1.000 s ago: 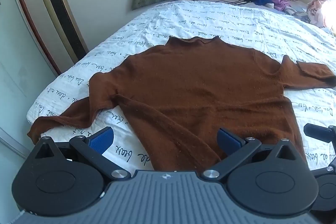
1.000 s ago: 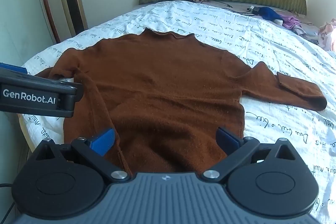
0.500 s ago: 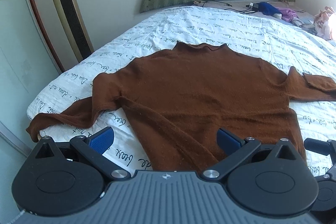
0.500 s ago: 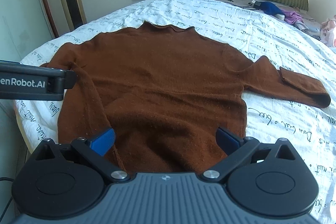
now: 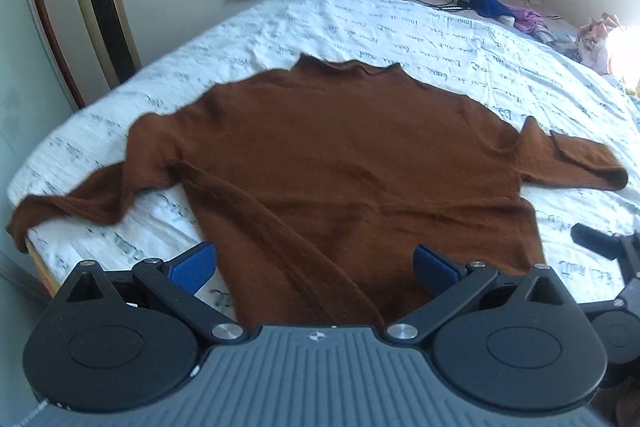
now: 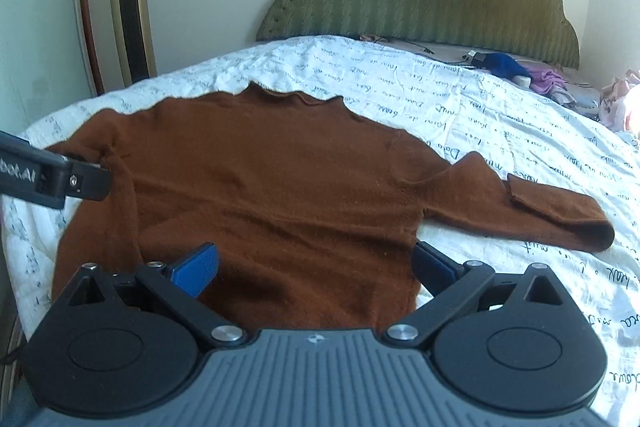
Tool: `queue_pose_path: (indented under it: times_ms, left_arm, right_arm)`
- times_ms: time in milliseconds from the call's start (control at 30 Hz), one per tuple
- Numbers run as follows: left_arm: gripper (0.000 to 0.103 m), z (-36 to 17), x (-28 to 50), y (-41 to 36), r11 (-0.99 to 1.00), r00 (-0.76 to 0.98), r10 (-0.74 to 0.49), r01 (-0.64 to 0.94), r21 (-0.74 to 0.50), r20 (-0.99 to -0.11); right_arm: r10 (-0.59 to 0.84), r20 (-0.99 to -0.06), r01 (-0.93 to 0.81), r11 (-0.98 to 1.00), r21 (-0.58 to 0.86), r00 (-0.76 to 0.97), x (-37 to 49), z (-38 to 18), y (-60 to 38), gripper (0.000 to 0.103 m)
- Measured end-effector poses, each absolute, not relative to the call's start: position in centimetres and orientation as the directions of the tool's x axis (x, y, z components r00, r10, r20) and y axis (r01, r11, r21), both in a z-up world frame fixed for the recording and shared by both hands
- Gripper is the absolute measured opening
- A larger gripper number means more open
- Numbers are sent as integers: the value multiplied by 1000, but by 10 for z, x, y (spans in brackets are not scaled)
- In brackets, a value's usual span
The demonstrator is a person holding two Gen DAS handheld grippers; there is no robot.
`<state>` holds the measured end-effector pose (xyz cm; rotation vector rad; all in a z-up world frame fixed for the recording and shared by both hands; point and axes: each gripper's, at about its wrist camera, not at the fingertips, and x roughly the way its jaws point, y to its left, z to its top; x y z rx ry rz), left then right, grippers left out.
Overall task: Fold small clothes
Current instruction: 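Move the right tool toward the brown sweater's sleeve cuff, then close the right tool on the sleeve cuff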
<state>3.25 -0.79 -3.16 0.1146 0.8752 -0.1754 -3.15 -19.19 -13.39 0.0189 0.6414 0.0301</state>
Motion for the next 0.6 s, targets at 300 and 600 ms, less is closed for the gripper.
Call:
queue_pose_path:
  times_ms: [300,600]
  left_arm:
    - [103,-55,36,-17,986,584,-30,148,71,-811]
    - [103,-75,44,0,983,642,-172,162,-87,-747]
  right_arm:
    - [40,-589,-1,998,66,807,-21,-148,-241,103]
    - [-318,-481,268,948,-171,817,36,-150,-341,103]
